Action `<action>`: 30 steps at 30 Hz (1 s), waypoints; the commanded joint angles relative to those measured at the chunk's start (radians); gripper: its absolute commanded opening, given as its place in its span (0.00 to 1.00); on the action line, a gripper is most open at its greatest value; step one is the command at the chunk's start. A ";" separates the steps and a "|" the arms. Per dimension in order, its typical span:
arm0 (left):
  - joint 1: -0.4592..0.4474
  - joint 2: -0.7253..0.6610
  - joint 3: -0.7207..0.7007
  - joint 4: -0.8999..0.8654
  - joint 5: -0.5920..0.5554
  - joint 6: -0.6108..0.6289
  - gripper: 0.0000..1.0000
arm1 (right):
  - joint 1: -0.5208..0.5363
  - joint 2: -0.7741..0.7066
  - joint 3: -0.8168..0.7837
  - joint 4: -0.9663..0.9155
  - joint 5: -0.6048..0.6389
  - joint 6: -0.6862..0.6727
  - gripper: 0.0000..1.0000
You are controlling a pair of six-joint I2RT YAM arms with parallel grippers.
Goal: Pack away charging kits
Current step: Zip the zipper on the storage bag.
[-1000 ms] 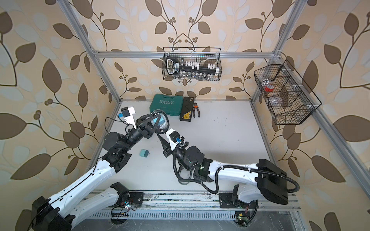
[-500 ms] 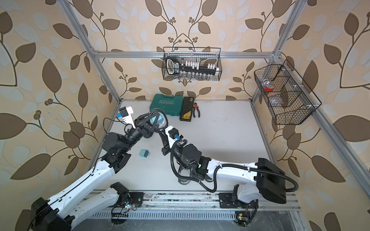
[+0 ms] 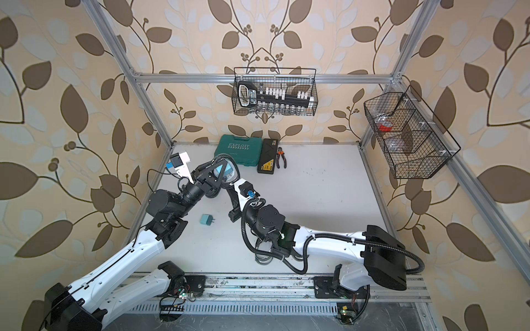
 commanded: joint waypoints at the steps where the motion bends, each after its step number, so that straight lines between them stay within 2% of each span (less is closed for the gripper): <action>1: -0.012 -0.024 0.000 0.027 -0.039 -0.004 0.00 | -0.015 -0.017 0.011 0.003 0.003 0.035 0.00; 10: -0.012 -0.055 -0.013 0.004 -0.079 -0.003 0.00 | -0.077 -0.093 -0.089 -0.003 0.015 0.061 0.00; 17: -0.012 -0.054 0.017 -0.057 -0.011 -0.012 0.00 | -0.108 -0.130 -0.117 -0.003 0.023 0.011 0.00; 22: -0.012 -0.058 0.002 -0.027 -0.020 -0.027 0.00 | -0.113 -0.165 -0.139 -0.013 -0.116 -0.013 0.00; 26: -0.012 -0.038 0.020 0.005 -0.019 -0.011 0.00 | -0.098 -0.160 -0.166 0.040 -0.187 0.006 0.28; 30: -0.012 -0.026 0.047 0.042 0.024 0.006 0.00 | -0.066 -0.116 -0.132 0.044 -0.197 -0.021 0.31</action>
